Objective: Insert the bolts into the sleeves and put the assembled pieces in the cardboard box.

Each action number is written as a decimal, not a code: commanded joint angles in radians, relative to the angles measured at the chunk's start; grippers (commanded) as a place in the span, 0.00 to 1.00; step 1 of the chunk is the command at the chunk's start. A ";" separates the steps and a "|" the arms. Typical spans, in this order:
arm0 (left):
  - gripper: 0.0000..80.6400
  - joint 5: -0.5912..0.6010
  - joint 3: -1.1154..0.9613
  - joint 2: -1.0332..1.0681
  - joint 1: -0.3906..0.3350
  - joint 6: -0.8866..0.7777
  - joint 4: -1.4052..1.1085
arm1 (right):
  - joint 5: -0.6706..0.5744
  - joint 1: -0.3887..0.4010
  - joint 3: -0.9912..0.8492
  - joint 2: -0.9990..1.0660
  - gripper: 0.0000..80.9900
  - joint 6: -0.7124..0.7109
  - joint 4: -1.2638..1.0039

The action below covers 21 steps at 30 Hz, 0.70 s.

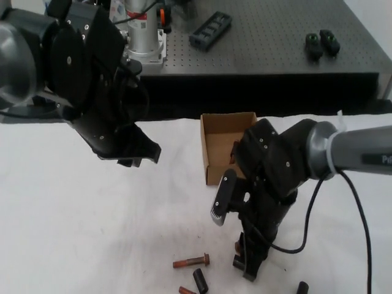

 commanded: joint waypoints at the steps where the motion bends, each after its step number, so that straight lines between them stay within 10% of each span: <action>1: 0.31 -0.001 -0.001 -0.013 0.003 0.011 0.004 | 0.013 0.006 0.002 0.034 0.23 -0.004 -0.027; 3: 0.31 0.033 -0.001 -0.013 0.003 0.022 0.013 | 0.068 0.006 0.002 0.034 0.05 -0.001 -0.033; 11: 0.31 0.319 -0.001 -0.008 -0.042 0.026 0.023 | 0.070 -0.078 0.002 -0.038 0.04 0.192 -0.119; 21: 0.33 0.329 -0.043 0.126 -0.374 -0.085 -0.170 | -0.052 -0.349 0.136 -0.364 0.04 0.354 -0.029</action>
